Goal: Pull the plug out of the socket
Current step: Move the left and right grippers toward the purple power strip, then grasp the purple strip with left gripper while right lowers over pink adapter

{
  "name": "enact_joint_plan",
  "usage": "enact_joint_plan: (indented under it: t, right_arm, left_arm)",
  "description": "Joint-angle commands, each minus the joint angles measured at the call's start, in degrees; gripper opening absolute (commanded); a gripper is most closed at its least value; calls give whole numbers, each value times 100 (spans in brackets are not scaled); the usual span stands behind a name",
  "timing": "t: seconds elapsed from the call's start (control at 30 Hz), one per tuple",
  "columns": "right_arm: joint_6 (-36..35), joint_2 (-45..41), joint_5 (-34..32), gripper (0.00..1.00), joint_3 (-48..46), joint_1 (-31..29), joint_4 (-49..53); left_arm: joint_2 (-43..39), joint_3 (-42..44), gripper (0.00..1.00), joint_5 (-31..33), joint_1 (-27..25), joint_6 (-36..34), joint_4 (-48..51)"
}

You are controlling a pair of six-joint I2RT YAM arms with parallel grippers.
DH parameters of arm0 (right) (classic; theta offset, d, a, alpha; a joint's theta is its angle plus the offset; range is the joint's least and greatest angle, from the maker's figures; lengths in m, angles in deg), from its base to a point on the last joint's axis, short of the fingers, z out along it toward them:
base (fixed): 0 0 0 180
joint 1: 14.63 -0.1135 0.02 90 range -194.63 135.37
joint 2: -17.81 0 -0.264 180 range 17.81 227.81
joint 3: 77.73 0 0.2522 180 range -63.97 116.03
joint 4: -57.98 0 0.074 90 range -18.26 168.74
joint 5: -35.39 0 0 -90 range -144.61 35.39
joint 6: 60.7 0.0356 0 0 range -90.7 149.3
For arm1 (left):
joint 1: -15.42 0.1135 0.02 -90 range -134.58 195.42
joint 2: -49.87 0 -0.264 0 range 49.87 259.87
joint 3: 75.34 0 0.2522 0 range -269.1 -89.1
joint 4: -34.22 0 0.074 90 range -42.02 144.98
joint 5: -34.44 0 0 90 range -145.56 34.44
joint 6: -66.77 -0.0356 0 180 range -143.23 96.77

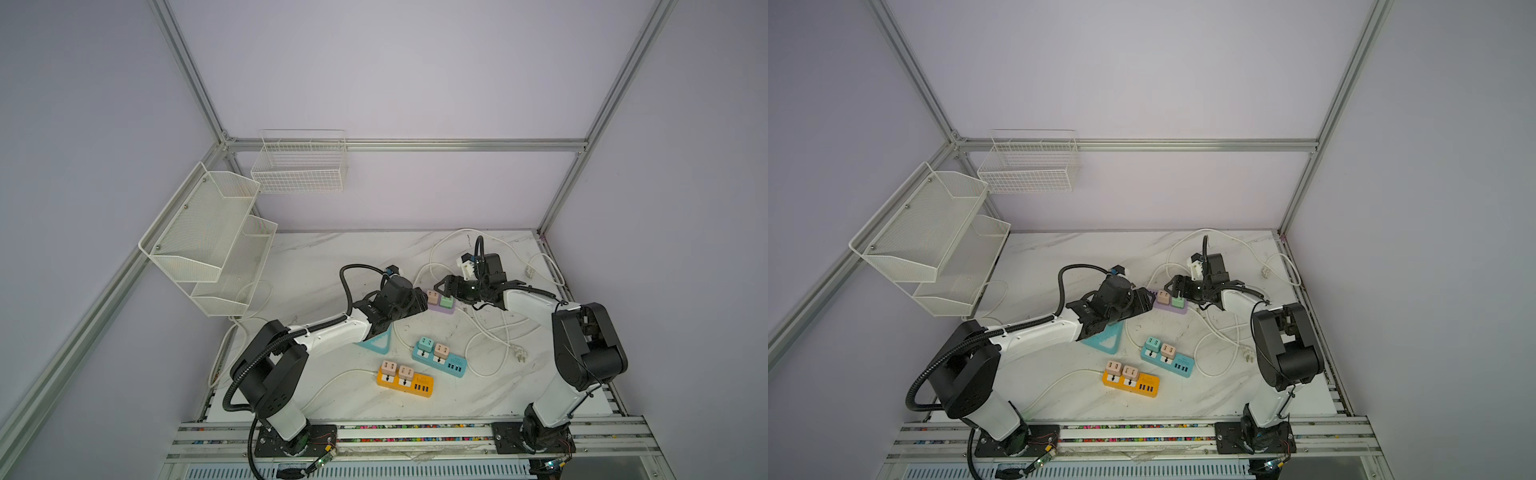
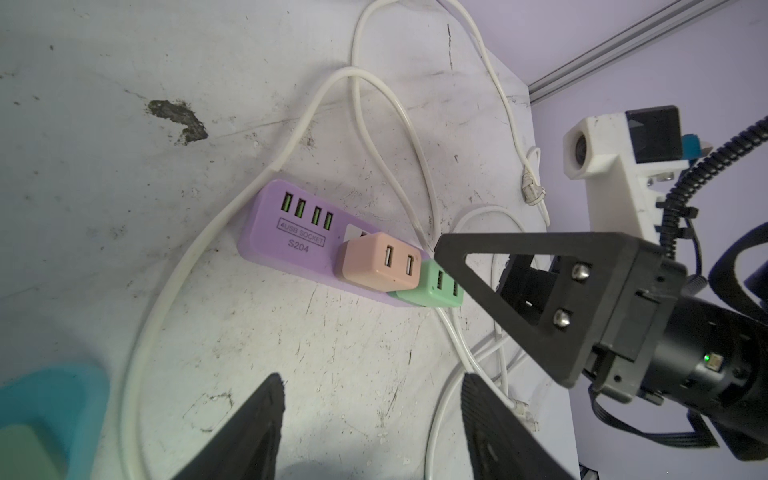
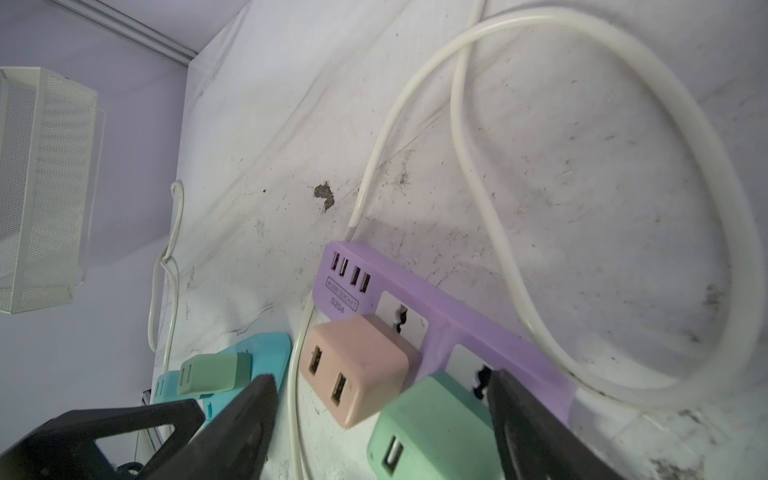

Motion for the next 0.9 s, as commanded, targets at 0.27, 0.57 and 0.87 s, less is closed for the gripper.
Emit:
enact_joint_plan:
  t: [0.27, 0.57, 0.87]
  right_arm:
    - [-80, -162, -14, 82, -126, -107, 200]
    - [65, -526, -91, 82, -419, -310, 285]
    - [338, -987, -341, 84, -671, -407, 213]
  left_arm:
    - [182, -533, 63, -113, 190, 224, -205]
    - [407, -698, 62, -269, 338, 226, -170]
    - [838, -1123, 63, -406, 398, 202, -33]
